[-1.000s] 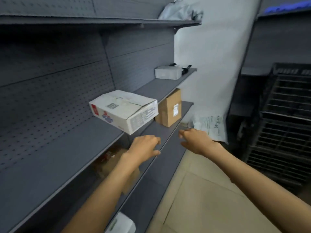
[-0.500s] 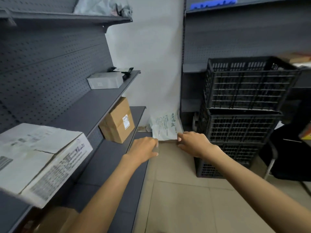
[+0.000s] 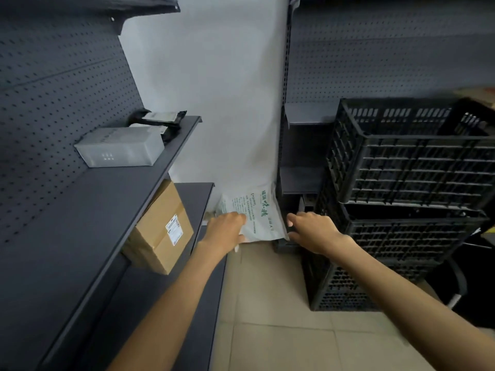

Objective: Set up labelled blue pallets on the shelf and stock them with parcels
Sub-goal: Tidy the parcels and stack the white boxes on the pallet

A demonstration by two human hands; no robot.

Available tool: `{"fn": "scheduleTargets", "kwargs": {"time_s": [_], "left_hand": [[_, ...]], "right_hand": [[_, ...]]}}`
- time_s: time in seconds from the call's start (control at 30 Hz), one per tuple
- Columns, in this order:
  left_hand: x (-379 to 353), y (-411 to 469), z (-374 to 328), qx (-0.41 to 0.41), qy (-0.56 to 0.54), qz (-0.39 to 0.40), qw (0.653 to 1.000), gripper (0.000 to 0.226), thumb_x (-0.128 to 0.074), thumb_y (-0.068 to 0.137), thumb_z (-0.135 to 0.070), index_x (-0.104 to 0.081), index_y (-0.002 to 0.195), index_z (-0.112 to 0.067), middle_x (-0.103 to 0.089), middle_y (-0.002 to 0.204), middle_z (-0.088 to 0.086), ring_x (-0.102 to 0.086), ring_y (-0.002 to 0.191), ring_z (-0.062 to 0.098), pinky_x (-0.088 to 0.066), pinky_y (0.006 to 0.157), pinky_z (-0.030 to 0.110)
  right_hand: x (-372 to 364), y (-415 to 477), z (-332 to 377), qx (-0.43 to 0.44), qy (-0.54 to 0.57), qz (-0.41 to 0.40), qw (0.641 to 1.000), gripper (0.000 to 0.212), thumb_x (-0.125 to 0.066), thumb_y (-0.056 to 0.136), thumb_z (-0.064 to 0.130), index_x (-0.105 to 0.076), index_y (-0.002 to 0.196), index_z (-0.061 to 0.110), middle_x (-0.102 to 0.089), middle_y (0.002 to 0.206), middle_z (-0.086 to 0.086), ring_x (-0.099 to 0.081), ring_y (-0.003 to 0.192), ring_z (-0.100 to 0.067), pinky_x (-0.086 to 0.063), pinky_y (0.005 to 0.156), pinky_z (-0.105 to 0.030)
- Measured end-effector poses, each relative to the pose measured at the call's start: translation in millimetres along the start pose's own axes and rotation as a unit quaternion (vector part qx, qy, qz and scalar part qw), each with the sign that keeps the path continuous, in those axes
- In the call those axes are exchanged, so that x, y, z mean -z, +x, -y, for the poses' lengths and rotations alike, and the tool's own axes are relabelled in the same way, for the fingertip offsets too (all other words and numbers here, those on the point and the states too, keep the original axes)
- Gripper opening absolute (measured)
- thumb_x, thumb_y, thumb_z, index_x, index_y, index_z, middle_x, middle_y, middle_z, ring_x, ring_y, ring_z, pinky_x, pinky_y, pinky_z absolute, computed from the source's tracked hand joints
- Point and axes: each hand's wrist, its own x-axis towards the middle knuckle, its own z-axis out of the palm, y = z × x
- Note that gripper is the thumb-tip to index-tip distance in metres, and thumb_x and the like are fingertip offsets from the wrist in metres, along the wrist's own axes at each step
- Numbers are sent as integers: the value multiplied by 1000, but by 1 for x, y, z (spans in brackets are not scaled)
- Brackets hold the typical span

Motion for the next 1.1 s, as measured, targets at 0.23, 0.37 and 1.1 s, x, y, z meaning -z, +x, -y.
{"fn": "scheduleTargets", "kwargs": {"time_s": [0.23,0.37,1.1], "left_hand": [[-4,102,47,32,0,19,999,41,-59,92,-26,-51,132,-19,-55,129,2,-57,114,25,-48,85,37],[7,168,73,87,5,17,996,38,-56,93,-22,-51,131,-14,-54,129,7,-56,115,30,-49,86,42],[105,414,283,263,-3,-71,962,48,-64,89,-34,-48,133,-21,-51,131,-1,-52,119,23,-48,89,41]], "right_hand": [[-13,134,-11,39,15,6,999,32,-50,95,37,-51,122,18,-60,119,-5,-60,107,-30,-45,73,-38],[-11,227,-28,85,18,6,996,31,-48,96,35,-51,122,18,-61,119,-6,-60,107,-30,-44,73,-37],[65,624,15,276,70,-77,955,33,-47,98,39,-50,123,18,-60,122,-5,-59,110,-29,-43,75,-37]]}}
